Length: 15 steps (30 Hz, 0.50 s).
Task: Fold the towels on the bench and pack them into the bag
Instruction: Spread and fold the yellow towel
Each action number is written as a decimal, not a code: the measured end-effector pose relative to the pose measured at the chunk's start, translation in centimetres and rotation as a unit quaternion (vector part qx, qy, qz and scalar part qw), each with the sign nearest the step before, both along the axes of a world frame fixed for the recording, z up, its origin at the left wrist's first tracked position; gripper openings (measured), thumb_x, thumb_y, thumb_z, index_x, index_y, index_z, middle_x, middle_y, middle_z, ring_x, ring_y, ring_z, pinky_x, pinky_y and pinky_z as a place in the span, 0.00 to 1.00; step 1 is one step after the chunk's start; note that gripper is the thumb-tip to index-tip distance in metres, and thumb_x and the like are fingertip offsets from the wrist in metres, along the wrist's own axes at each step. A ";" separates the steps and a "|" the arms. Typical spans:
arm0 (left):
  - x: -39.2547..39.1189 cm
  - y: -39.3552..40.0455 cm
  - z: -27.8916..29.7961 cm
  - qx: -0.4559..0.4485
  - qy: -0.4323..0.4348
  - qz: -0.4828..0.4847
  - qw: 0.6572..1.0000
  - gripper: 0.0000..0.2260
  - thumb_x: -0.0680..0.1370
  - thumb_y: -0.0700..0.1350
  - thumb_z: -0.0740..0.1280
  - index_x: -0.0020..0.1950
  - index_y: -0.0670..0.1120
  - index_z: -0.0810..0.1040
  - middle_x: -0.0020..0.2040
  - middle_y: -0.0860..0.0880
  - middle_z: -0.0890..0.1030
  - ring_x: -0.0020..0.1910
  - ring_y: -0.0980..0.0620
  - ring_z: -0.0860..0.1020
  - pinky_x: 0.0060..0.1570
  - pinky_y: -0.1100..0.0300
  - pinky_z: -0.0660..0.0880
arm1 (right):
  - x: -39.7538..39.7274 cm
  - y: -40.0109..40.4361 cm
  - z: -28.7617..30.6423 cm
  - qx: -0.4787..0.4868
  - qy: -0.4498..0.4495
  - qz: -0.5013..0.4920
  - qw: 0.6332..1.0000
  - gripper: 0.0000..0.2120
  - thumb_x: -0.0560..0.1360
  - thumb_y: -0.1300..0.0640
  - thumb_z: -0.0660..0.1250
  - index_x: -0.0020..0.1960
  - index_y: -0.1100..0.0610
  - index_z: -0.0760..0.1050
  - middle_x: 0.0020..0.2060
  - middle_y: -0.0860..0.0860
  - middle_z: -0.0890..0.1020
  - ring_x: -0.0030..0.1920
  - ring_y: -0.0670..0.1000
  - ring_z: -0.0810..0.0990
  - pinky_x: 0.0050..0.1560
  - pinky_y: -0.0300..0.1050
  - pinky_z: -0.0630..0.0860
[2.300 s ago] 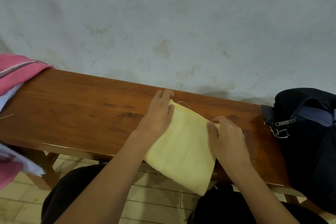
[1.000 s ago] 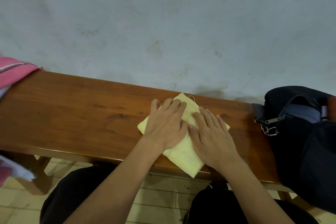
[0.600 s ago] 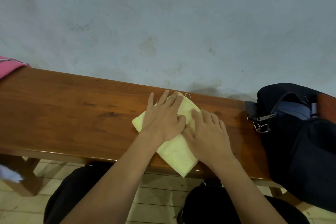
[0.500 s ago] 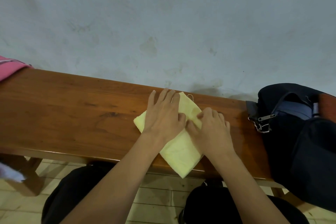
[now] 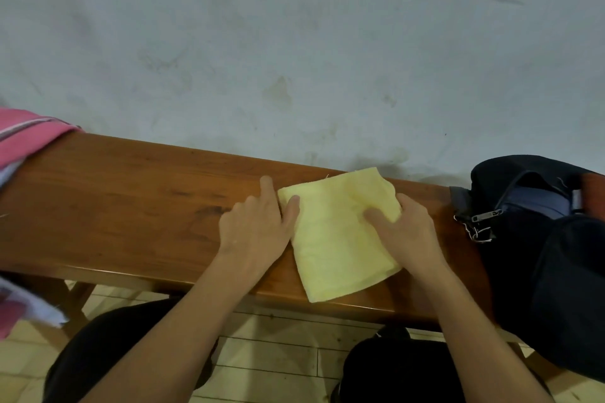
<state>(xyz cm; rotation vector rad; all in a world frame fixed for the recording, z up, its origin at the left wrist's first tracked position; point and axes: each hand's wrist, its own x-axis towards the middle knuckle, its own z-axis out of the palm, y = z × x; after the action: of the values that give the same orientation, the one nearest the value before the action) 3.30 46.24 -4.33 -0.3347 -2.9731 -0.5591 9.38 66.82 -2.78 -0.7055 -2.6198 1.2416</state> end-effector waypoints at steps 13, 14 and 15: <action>-0.5 0.7 2.1 0.510 -0.441 0.035 0.737 0.17 0.80 0.57 0.65 0.56 0.43 0.77 0.46 0.44 0.86 0.45 0.48 0.85 0.50 0.54 0.82 | 0.1 -2.7 1.8 -0.553 0.075 0.050 0.828 0.22 0.71 0.57 0.69 0.64 0.60 0.75 0.53 0.58 0.84 0.49 0.56 0.84 0.36 0.48 0.80; -0.5 0.7 2.2 0.542 -0.471 0.029 0.695 0.17 0.78 0.55 0.68 0.58 0.43 0.78 0.48 0.43 0.86 0.48 0.47 0.85 0.52 0.52 0.81 | 0.1 -2.7 1.8 -0.562 0.079 0.049 0.822 0.21 0.72 0.58 0.68 0.64 0.61 0.75 0.52 0.58 0.84 0.48 0.56 0.84 0.35 0.47 0.79; -0.5 0.8 2.2 0.560 -0.493 0.022 0.665 0.18 0.77 0.53 0.69 0.61 0.43 0.78 0.51 0.43 0.85 0.52 0.45 0.84 0.54 0.50 0.80 | 0.1 -2.6 1.8 -0.563 0.084 0.044 0.821 0.20 0.73 0.58 0.67 0.64 0.62 0.75 0.52 0.58 0.83 0.47 0.56 0.83 0.35 0.46 0.78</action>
<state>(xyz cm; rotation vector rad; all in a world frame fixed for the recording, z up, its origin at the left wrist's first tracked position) 2.84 47.03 -2.13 0.2805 -2.4346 -3.0684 9.44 64.19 -0.98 -0.5207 -1.5483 2.7147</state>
